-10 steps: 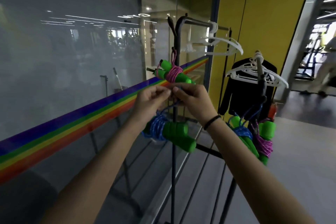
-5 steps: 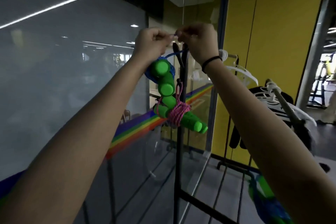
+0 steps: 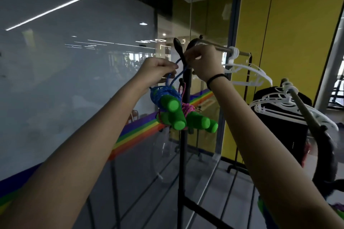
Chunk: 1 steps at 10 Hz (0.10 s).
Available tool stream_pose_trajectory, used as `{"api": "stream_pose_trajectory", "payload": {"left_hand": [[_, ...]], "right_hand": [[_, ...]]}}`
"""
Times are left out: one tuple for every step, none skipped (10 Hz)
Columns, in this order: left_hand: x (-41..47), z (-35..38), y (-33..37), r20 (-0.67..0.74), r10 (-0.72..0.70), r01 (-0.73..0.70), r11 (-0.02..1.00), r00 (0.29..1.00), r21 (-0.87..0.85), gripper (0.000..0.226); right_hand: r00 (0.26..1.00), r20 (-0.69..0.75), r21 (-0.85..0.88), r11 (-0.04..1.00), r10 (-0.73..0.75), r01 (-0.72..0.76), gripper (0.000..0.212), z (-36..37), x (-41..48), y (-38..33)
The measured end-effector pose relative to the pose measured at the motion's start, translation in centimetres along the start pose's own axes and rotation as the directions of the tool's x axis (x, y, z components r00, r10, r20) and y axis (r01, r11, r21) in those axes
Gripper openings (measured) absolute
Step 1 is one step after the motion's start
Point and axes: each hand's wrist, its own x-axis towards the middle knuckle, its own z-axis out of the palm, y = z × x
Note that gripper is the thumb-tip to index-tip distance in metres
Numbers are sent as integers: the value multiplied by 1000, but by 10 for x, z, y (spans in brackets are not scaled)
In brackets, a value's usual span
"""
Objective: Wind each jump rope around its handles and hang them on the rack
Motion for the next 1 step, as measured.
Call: {"api": "stream_pose_trajectory", "payload": {"left_hand": [[-8, -3, 2, -117, 11, -13, 1000, 993, -12, 13]], "right_hand": [[999, 1, -33, 999, 33, -33, 15, -7, -7, -7]]}}
